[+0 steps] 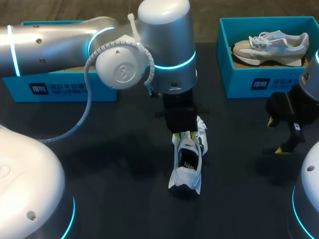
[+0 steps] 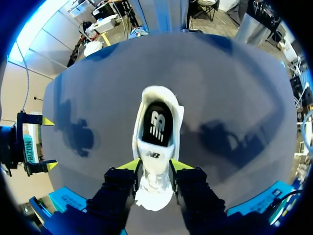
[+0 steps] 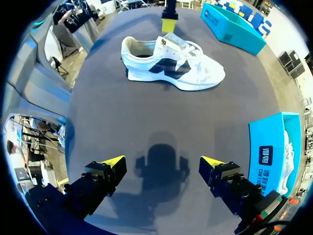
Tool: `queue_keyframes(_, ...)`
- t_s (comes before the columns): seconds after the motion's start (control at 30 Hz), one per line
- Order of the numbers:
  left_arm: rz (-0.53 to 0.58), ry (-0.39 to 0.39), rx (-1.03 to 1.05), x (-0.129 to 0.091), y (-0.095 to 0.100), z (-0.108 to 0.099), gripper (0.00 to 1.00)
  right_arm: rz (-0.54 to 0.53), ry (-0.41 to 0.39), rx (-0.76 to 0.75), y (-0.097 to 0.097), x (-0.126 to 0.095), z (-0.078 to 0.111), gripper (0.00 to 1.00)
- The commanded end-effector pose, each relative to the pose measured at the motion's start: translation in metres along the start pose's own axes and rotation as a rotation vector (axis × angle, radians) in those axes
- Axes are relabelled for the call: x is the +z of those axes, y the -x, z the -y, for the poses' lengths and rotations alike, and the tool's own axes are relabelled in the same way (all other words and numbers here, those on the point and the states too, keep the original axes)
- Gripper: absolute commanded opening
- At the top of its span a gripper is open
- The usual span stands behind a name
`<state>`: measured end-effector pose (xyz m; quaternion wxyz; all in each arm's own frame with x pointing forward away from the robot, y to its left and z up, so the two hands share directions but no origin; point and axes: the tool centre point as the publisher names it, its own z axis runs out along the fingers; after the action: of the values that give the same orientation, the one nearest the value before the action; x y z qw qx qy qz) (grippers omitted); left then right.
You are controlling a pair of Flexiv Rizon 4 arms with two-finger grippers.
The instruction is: Take the shoe out of the shoebox, open the shoe tongue, remove and reinsert the insole, then place the shoe into the shoebox
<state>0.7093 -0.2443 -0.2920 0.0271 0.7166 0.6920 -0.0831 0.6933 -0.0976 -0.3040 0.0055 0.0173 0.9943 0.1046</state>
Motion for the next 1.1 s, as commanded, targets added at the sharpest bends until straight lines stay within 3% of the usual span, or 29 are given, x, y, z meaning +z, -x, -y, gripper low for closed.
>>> queue_keyframes(0.03, -0.023, 0.001, -0.019, -0.017, 0.002, 0.008, 0.83, 0.002, -0.003, 0.001, -0.001, 0.0, 0.0, 1.0)
queue_keyframes(0.07, -0.029, -0.005, -0.035, -0.019, 0.002, 0.009, 0.97, 0.002, -0.003, 0.001, -0.001, 0.0, 0.0, 1.0)
queue_keyframes(0.1, -0.035, -0.008, -0.06, -0.02, 0.002, 0.011, 1.0, 0.002, -0.003, 0.001, -0.001, 0.0, 0.0, 1.0)
queue_keyframes(0.2, -0.01, -0.03, -0.195, -0.025, 0.002, 0.013, 1.0, 0.002, -0.003, 0.001, -0.001, 0.0, 0.0, 1.0)
queue_keyframes(0.3, -0.008, -0.133, -0.416, -0.029, -0.002, 0.012, 1.0, 0.002, -0.003, 0.001, -0.001, 0.0, 0.0, 1.0)
queue_keyframes(0.33, -0.032, -0.105, -0.448, -0.03, -0.005, 0.014, 1.0, 0.002, -0.003, 0.001, -0.001, 0.0, 0.0, 1.0)
queue_keyframes(0.83, -0.032, -0.105, -0.448, -0.03, -0.005, 0.014, 1.0, 0.002, -0.003, 0.001, -0.001, 0.0, 0.0, 1.0)
queue_keyframes(1.1, -0.05, -0.079, -0.774, -0.025, -0.012, 0.042, 1.0, 0.002, -0.003, 0.001, -0.001, 0.0, 0.0, 1.0)
